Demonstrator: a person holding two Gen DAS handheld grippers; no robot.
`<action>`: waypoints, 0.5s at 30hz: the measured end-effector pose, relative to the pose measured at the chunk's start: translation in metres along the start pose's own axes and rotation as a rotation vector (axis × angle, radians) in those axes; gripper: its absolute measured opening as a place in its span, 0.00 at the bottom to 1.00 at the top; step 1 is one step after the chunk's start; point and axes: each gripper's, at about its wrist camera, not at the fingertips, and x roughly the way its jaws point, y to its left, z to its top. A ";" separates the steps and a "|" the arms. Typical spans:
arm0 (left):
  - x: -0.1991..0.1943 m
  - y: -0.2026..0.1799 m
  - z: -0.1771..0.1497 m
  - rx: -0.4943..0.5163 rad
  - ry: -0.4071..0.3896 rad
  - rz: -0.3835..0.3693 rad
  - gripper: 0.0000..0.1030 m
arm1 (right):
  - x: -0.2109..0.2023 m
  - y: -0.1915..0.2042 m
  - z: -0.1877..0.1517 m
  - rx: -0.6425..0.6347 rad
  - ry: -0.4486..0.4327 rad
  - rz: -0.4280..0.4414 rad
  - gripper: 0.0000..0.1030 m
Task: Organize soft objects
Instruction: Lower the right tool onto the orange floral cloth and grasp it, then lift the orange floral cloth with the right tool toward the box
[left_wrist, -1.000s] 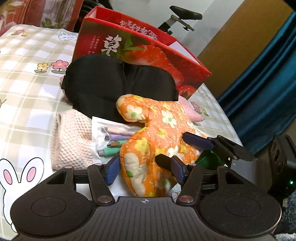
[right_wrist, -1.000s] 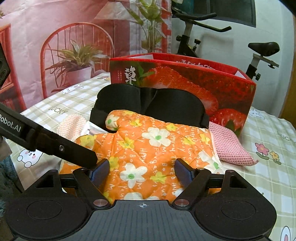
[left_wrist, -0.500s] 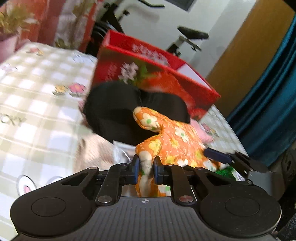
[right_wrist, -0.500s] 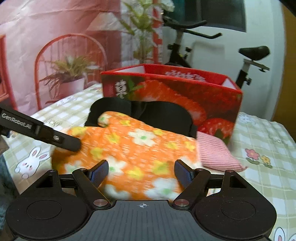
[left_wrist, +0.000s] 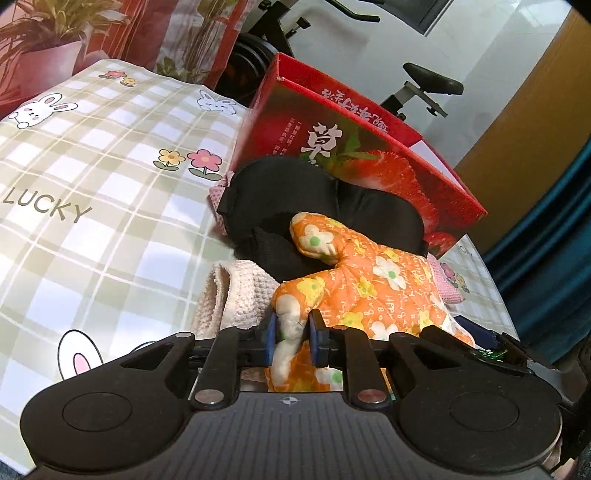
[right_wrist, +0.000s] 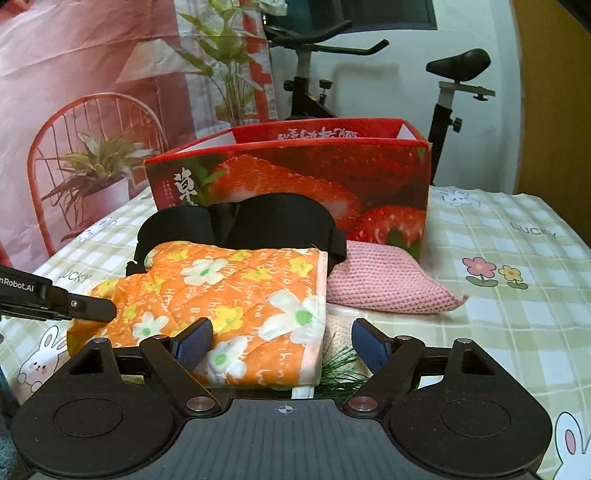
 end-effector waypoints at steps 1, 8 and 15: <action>0.001 0.000 0.000 0.001 0.001 0.003 0.21 | 0.001 0.001 0.000 -0.008 0.001 0.008 0.75; 0.003 -0.001 -0.001 0.007 -0.001 0.006 0.23 | 0.004 0.010 -0.001 -0.046 0.003 0.022 0.71; 0.005 -0.001 -0.002 0.015 -0.001 0.010 0.25 | 0.011 0.009 0.013 -0.044 -0.009 0.039 0.71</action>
